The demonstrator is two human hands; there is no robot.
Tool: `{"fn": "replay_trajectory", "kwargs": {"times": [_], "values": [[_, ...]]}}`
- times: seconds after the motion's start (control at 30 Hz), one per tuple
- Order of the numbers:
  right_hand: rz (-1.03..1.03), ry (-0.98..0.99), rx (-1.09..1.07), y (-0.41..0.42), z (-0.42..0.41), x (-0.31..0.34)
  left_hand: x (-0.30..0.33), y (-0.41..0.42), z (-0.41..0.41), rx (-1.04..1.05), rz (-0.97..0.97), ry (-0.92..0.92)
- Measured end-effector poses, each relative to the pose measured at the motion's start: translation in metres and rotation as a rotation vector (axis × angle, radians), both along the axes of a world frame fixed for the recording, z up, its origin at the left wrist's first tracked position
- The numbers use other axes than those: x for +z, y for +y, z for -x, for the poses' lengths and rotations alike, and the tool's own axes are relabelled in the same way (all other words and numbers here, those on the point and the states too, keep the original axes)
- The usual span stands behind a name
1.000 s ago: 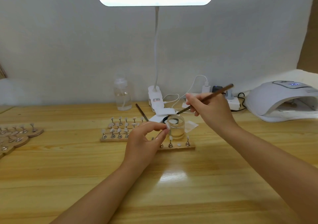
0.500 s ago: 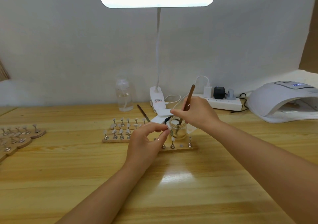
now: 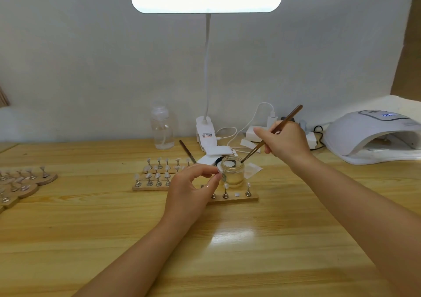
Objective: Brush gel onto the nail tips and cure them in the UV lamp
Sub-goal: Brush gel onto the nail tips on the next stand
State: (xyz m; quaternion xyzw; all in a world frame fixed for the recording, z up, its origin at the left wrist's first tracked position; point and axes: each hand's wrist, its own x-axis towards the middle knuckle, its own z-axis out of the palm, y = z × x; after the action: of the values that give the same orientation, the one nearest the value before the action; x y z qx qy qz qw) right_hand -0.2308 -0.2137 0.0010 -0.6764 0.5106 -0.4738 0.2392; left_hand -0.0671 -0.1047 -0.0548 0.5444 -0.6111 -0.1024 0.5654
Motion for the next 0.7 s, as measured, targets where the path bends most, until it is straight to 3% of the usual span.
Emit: {"fn": "replay_trajectory", "kwargs": {"times": [0.1, 0.2, 0.33, 0.53, 0.7], "values": [[0.004, -0.032, -0.031, 0.001, 0.004, 0.002, 0.0, 0.0, 0.001, 0.002, 0.001, 0.009], [0.017, -0.205, -0.034, 0.008, 0.004, 0.001, 0.0, 0.0, 0.0, -0.002, 0.003, 0.025], [0.188, -0.359, 0.09, 0.033, 0.0, -0.01, 0.0, 0.0, 0.0, -0.002, 0.001, 0.01], [0.451, -0.181, 0.298, 0.069, -0.008, -0.041, -0.001, -0.001, 0.0, 0.027, 0.01, -0.03], [0.406, -0.274, 0.343, 0.077, -0.015, -0.04, -0.002, -0.002, -0.001, 0.021, 0.024, -0.057]]}}
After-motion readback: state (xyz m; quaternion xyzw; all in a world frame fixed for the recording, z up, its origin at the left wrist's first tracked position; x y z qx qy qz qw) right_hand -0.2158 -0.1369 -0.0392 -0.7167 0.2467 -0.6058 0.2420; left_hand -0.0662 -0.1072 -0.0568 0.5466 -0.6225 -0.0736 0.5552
